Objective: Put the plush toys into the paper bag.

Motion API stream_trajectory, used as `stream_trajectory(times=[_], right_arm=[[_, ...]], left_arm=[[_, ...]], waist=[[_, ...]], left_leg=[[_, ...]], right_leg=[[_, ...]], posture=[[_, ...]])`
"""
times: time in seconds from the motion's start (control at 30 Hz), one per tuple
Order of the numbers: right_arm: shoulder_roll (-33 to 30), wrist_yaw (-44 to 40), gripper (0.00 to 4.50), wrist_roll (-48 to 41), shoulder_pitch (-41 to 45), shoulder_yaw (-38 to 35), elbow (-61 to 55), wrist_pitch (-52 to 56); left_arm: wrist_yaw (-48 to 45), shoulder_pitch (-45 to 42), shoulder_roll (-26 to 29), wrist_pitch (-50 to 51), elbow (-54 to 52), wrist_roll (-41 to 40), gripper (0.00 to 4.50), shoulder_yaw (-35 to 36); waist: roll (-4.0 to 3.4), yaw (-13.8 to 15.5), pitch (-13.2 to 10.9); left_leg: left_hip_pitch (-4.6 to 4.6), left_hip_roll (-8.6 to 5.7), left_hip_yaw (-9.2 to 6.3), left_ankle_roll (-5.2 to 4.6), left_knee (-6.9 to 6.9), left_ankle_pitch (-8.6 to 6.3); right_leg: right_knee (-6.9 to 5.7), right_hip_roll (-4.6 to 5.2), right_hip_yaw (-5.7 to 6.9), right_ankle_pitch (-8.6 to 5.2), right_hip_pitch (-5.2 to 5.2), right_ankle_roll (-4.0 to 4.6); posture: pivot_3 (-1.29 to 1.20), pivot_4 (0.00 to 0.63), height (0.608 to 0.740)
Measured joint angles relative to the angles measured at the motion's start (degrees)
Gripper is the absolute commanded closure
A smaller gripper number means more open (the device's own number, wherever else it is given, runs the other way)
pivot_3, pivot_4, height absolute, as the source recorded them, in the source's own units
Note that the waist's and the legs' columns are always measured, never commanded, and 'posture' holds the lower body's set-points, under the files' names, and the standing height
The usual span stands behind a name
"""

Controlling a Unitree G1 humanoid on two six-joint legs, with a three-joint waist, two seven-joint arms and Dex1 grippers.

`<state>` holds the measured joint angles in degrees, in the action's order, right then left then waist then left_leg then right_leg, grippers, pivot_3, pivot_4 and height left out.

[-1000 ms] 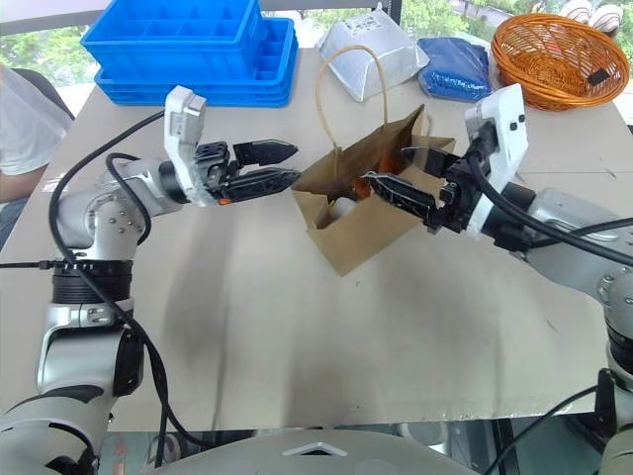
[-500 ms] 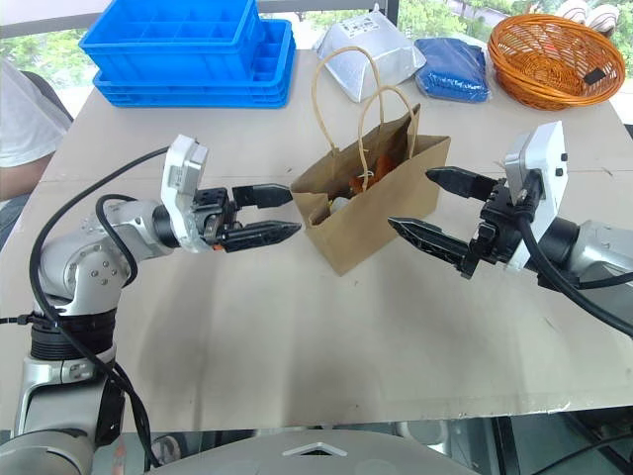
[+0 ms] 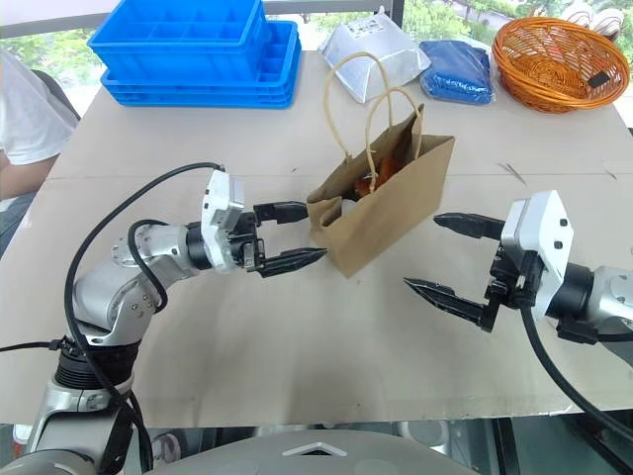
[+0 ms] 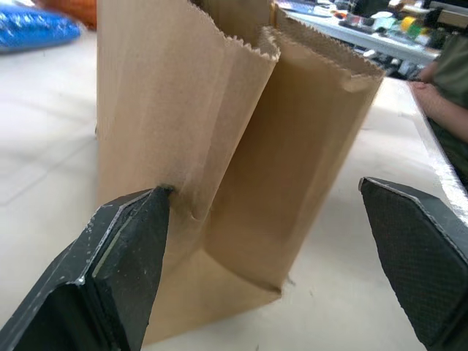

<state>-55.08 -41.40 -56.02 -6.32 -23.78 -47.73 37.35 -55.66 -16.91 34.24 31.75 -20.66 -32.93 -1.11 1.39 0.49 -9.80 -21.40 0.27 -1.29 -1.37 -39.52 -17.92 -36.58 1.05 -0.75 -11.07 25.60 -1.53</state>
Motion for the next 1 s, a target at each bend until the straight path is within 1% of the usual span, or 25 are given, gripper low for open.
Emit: stream_trajectory(times=[0.17, 0.3, 0.4, 0.43, 0.47, 0.57, 0.73, 0.83, 0.9, 0.93, 1.0], right_arm=[[-0.1, -2.6, 0.04, 1.6, -1.0, -1.7, 0.4, -0.9], [0.0, -4.4, 0.04, 4.0, -3.7, -1.8, 0.4, -1.6], [0.3, -4.3, 0.04, 3.9, -3.7, -1.8, 0.2, -1.8], [0.4, -4.3, 0.04, 4.1, -3.7, -1.8, 0.2, -1.8], [0.8, -4.3, 0.04, 4.2, -3.6, -1.7, 0.2, -2.0], [1.1, -4.0, 0.04, 4.4, -3.6, -1.6, 0.1, -2.1], [1.6, -2.9, 0.04, 4.6, -4.5, -1.5, -1.2, -1.9], [1.3, -2.6, 0.04, 7.0, -5.0, 1.4, -1.2, -1.5], [1.1, -1.8, 0.04, 9.1, -3.2, 6.1, -0.7, -0.9], [1.1, -1.7, 0.27, 9.8, -2.3, 7.9, -0.4, -0.4], [1.1, -1.5, 0.89, 11.9, 1.9, 12.9, 1.3, 0.0]], left_arm=[[3.5, 1.4, -1.6, -0.6, -2.4, 2.3, 0.00, -2.4], [6.5, 1.4, -5.0, -1.5, -2.2, 3.8, 0.00, -4.4], [7.1, -0.4, -5.4, -2.4, -0.3, 4.9, 0.00, -4.7], [7.4, -1.1, -6.1, -2.4, 0.6, 5.2, 0.00, -5.0], [8.5, -2.3, -8.1, -2.4, 2.3, 6.0, 0.00, -6.1], [10.1, -3.2, -10.0, -2.3, 4.2, 7.2, 0.00, -7.5], [10.7, -4.4, -11.6, -2.3, 4.5, 8.0, 0.00, -8.8], [9.3, -4.4, -11.1, -2.2, 4.5, 7.5, 0.00, -8.7], [7.6, -4.1, -9.8, -2.1, 4.4, 6.4, 0.00, -8.4], [6.9, -4.1, -9.2, -2.0, 4.4, 6.0, 0.00, -8.3], [5.5, -3.3, -7.9, -1.7, 4.1, 5.1, 0.00, -7.9]], waist=[[0.00, 0.3, 0.0], [0.02, 0.4, 0.0], [0.02, 0.2, 0.0], [0.01, 0.3, 0.0], [0.01, 0.3, 0.0], [0.03, 0.3, 0.0], [0.03, 0.3, 0.0], [0.03, 0.2, 0.0], [0.03, 0.1, 0.0], [0.03, 0.1, 0.0], [0.03, 0.0, 0.0]], left_leg=[[0.19, 0.00, 0.01, -0.01, 0.01, -0.01], [0.48, 0.00, 0.01, -0.02, 0.02, -0.02], [0.68, -0.01, 0.11, -0.02, 0.03, -0.02], [0.70, -0.01, 0.14, -0.02, 0.03, -0.02], [0.73, -0.05, 0.13, -0.02, 0.03, -0.02], [0.72, -0.05, 0.14, -0.04, 0.03, -0.03], [0.72, -0.01, 0.12, -0.04, 0.03, -0.03], [0.74, 0.00, 0.15, -0.04, 0.03, -0.03], [0.77, 0.01, 0.20, -0.04, 0.03, -0.03], [0.78, 0.01, 0.20, -0.04, 0.03, -0.03], [0.79, 0.01, 0.22, -0.04, 0.03, -0.03]], right_leg=[[0.00, -0.01, -0.01, 0.00, -0.18, 0.00], [0.07, -0.01, 0.00, -0.01, -0.48, 0.00], [0.06, -0.08, -0.06, -0.01, -0.58, 0.00], [0.05, -0.08, -0.09, -0.02, -0.60, 0.00], [0.06, -0.08, -0.09, -0.02, -0.64, 0.00], [0.07, -0.07, -0.11, -0.01, -0.64, -0.01], [0.06, -0.08, -0.11, -0.01, -0.64, 0.00], [0.05, -0.08, -0.12, -0.01, -0.63, 0.00], [0.04, -0.10, -0.15, -0.02, -0.63, 0.00], [0.04, -0.10, -0.15, -0.02, -0.63, 0.00], [0.04, -0.10, -0.16, -0.02, -0.63, 0.00]], posture=[[0.00, 0.150, 0.740], [0.00, 0.150, 0.740], [0.00, 0.150, 0.740], [0.00, 0.150, 0.740], [0.00, 0.150, 0.740], [0.00, 0.150, 0.740], [0.00, 0.150, 0.740], [0.00, 0.150, 0.740], [0.00, 0.150, 0.740], [0.00, 0.150, 0.740], [0.00, 0.150, 0.740]])
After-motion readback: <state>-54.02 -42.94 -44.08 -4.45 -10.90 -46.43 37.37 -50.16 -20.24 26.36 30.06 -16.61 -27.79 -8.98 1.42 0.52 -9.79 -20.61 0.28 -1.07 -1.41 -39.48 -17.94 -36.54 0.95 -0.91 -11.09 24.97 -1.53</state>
